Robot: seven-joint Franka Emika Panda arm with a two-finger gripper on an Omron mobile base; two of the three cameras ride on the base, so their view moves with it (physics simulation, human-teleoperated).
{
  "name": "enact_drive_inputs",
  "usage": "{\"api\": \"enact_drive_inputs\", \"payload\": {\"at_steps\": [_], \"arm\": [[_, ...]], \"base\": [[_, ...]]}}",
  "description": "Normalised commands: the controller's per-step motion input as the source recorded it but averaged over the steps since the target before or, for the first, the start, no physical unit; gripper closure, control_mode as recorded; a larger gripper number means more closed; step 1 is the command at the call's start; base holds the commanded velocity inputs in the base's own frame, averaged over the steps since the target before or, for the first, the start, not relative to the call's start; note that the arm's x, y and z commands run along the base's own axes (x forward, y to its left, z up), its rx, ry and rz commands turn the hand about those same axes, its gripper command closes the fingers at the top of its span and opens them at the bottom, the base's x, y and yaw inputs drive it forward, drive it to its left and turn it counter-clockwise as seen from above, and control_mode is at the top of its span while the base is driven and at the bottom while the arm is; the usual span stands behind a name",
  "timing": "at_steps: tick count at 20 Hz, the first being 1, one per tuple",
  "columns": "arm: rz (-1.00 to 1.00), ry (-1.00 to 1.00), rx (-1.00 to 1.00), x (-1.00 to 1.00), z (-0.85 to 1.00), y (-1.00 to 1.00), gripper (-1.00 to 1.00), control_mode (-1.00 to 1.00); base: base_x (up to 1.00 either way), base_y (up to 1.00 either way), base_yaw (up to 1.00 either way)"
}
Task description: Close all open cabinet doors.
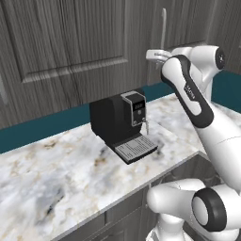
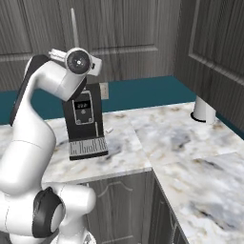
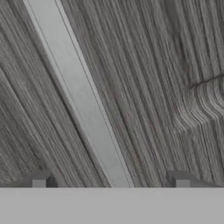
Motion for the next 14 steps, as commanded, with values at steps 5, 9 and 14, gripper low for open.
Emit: {"api": "enact_drive_inputs", "payload": {"at_steps": [5,9,14], "arm": [[0.0,0.0,0.0,-0.16,0.14,-0.2,-1.0,-1.0],[-0.02,0.0,0.0,-0.53,0.35,-0.27,-1.0,-1.0],[-0.01,0.0,0.0,-0.52,0.15,-0.1,-1.0,-1.0]], "base": [[0.0,0.0,0.0],[0.0,0.0,0.0],[0.0,0.0,0.0]]}}
